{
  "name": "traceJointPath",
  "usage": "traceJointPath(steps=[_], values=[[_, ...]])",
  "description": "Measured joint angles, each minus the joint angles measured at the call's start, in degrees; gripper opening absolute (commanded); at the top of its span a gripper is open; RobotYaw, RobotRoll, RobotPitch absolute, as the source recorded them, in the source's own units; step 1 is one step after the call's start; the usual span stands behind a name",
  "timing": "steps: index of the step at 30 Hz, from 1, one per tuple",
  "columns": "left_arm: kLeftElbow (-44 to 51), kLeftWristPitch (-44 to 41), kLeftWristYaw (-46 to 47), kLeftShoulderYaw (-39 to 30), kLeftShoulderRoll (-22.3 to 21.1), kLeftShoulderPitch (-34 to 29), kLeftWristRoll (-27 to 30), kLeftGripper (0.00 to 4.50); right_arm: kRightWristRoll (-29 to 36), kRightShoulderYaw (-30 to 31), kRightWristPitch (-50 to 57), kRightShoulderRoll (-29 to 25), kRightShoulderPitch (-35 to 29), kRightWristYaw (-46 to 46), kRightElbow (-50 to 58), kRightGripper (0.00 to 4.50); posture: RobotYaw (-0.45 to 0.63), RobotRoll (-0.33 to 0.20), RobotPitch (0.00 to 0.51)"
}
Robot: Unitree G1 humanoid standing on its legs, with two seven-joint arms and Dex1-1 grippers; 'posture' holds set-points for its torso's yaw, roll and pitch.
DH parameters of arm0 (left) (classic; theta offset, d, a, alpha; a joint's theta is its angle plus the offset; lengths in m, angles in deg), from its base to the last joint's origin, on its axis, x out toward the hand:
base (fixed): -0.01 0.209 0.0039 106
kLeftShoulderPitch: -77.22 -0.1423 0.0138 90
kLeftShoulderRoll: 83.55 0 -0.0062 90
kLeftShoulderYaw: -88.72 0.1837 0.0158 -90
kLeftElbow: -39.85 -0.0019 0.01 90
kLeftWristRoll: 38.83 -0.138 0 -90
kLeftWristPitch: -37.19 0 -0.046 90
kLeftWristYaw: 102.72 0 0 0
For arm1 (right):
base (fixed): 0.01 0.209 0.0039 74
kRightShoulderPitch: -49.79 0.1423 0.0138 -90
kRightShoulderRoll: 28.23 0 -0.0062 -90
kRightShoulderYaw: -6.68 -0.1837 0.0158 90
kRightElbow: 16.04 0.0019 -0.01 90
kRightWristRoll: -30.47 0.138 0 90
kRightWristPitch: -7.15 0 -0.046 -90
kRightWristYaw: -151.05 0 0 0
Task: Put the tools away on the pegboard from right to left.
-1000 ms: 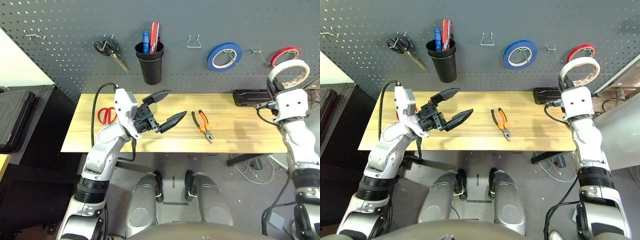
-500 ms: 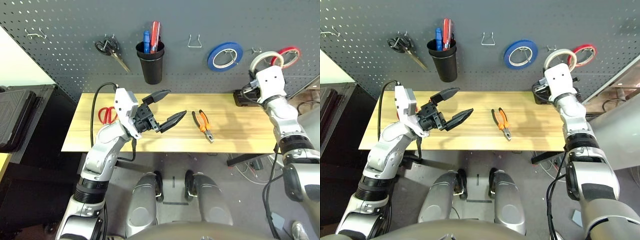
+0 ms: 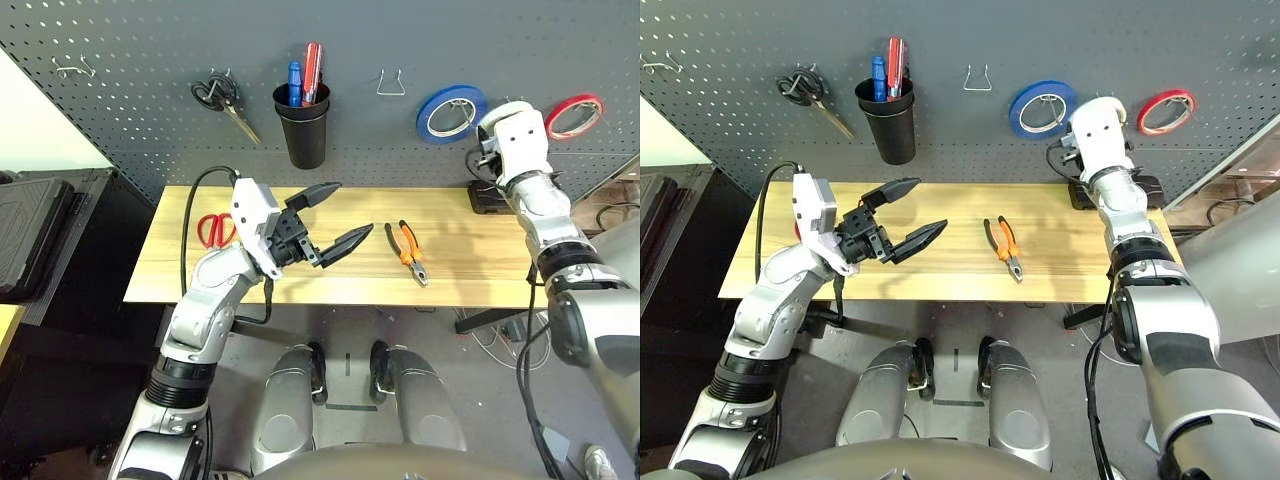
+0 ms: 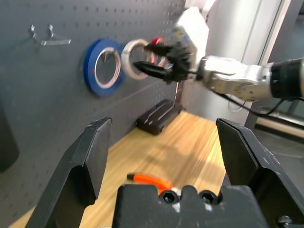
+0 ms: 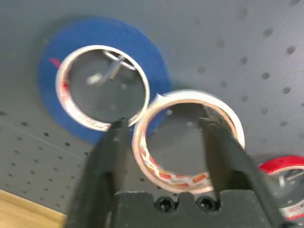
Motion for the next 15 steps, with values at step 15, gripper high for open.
traceJointPath(steps=[15], values=[[-6.04, 1.61, -2.49, 5.16, -9.82, -0.88, -12.77, 4.50, 10.16, -0.88, 33.49, 0.58, -26.75, 8.36, 40.85, 4.47, 0.08, 0.000, 0.239]])
